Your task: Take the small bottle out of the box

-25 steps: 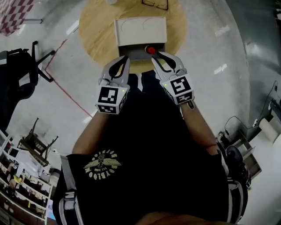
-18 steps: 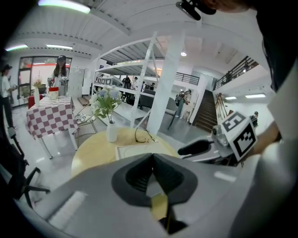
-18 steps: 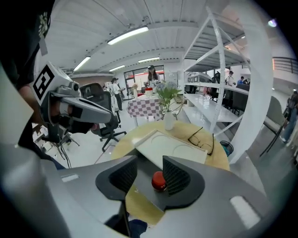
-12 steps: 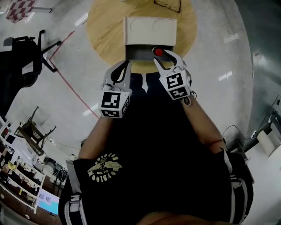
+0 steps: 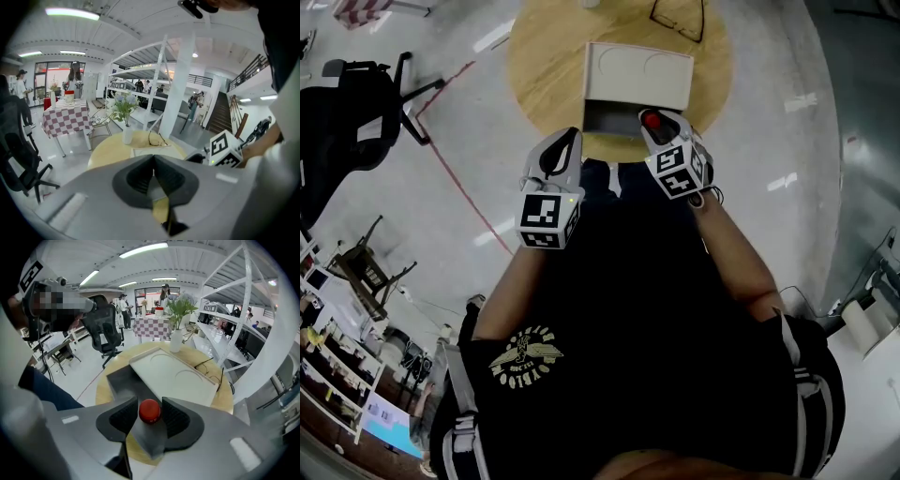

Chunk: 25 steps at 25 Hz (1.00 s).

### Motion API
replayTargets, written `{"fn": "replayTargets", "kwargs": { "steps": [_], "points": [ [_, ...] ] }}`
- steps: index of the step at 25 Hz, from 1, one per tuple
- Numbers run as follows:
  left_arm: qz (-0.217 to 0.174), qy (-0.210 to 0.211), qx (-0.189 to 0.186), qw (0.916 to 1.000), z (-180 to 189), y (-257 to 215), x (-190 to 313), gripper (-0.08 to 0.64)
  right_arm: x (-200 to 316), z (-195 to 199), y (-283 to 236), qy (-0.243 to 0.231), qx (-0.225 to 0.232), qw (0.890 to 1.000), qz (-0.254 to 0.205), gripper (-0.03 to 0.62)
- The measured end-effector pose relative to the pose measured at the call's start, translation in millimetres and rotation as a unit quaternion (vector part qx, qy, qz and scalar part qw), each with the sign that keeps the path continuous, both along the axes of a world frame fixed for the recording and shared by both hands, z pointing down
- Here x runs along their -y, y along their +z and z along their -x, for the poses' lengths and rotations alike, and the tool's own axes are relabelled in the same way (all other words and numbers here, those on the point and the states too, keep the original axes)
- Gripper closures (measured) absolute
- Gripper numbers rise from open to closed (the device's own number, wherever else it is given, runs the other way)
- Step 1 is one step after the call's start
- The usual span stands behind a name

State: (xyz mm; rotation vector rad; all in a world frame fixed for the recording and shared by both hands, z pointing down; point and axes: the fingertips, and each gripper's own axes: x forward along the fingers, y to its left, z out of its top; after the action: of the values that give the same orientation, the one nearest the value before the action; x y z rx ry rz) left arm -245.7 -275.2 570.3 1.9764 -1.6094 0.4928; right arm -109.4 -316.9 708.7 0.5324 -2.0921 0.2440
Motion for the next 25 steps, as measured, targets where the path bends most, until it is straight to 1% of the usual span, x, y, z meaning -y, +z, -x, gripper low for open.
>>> {"fn": "replayTargets", "kwargs": {
  "steps": [3, 6, 9, 13, 15, 17, 19, 22, 25],
  "points": [
    [-0.010, 0.004, 0.004, 0.9999, 8.2, -7.7, 1.6, 0.560, 0.3, 3.6, 5.3, -0.003, -0.012, 1.000, 0.004, 0.425],
    [-0.020, 0.008, 0.008, 0.9997, 15.4, -12.5, 5.2, 0.560, -2.9, 7.4, 7.9, -0.009, -0.016, 1.000, 0.009, 0.451],
    [-0.029, 0.015, 0.007, 0.9994, 21.4, -18.9, 10.1, 0.560, -3.7, 8.2, 8.4, -0.007, -0.023, 1.000, 0.011, 0.453],
    [-0.047, 0.023, 0.005, 0.9986, 28.3, -29.5, 16.1, 0.560, -8.5, 4.0, 9.3, 0.003, -0.030, 0.999, 0.037, 0.456],
    [-0.056, 0.029, 0.003, 0.9980, 35.3, -37.8, 20.1, 0.560, -10.4, 4.5, 2.3, 0.017, -0.024, 0.998, 0.057, 0.456],
    [-0.063, 0.039, 0.000, 0.9972, 40.6, -45.7, 23.7, 0.560, -11.9, 4.4, -11.8, 0.043, -0.014, 0.996, 0.075, 0.456],
    [-0.071, 0.051, -0.002, 0.9962, 40.4, -51.9, 28.2, 0.560, -10.8, 0.3, -29.0, 0.065, -0.002, 0.994, 0.082, 0.456],
    [-0.081, 0.066, -0.002, 0.9946, 36.9, -57.9, 36.3, 0.560, -2.9, -11.5, -55.6, 0.089, 0.012, 0.994, 0.067, 0.456],
    [-0.085, 0.078, 0.000, 0.9933, 32.3, -60.8, 44.3, 0.560, 16.6, -30.5, -78.0, 0.120, 0.025, 0.992, 0.044, 0.456]
  ]
}}
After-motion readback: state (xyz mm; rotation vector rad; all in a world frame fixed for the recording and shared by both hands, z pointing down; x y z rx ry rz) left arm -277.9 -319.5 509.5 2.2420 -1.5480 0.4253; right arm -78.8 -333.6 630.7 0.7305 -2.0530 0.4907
